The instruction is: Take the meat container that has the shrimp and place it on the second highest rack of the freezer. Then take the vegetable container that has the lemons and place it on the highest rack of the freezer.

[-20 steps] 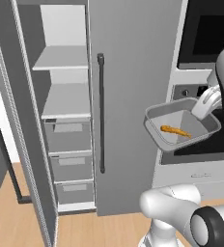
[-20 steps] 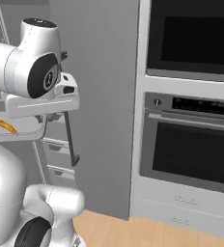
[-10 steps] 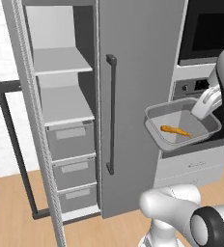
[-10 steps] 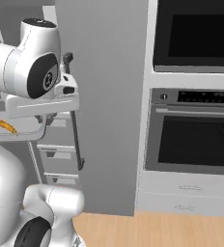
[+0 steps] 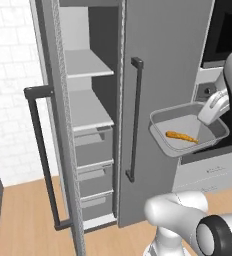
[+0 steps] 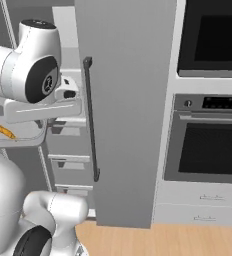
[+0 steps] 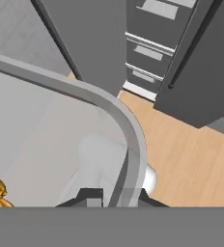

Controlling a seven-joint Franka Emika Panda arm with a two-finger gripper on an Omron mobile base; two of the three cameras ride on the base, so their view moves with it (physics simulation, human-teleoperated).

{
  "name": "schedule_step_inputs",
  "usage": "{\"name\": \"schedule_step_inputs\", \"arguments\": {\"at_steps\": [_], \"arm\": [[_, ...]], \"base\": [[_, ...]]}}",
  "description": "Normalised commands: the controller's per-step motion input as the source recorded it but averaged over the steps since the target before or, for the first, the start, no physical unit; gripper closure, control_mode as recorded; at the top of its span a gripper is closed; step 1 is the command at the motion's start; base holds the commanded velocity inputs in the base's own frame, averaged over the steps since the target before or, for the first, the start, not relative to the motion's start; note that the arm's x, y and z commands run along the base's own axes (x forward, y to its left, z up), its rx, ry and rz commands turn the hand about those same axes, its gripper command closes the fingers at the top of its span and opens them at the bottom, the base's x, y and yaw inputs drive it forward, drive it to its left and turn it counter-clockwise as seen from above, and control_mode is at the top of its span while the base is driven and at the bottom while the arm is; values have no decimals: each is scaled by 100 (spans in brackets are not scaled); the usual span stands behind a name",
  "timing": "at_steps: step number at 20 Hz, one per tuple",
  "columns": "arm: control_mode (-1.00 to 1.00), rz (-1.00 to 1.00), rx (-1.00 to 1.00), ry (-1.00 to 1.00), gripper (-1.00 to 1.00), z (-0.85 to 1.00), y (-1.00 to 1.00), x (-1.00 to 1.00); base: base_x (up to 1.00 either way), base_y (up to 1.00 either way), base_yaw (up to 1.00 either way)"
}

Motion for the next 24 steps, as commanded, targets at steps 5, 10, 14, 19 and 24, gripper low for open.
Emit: {"name": "schedule_step_inputs", "arguments": {"at_steps": [5, 10, 14, 19, 24], "arm": [[100, 0, 0, 0, 100, 0, 0, 0], [100, 0, 0, 0, 100, 0, 0, 0], [100, 0, 0, 0, 100, 0, 0, 0], [100, 0, 0, 0, 100, 0, 0, 0], [100, 0, 0, 0, 100, 0, 0, 0]], "base": [[29, 15, -4], [56, 0, 0], [58, -8, 1], [23, -19, 18], [31, -38, 29]]}}
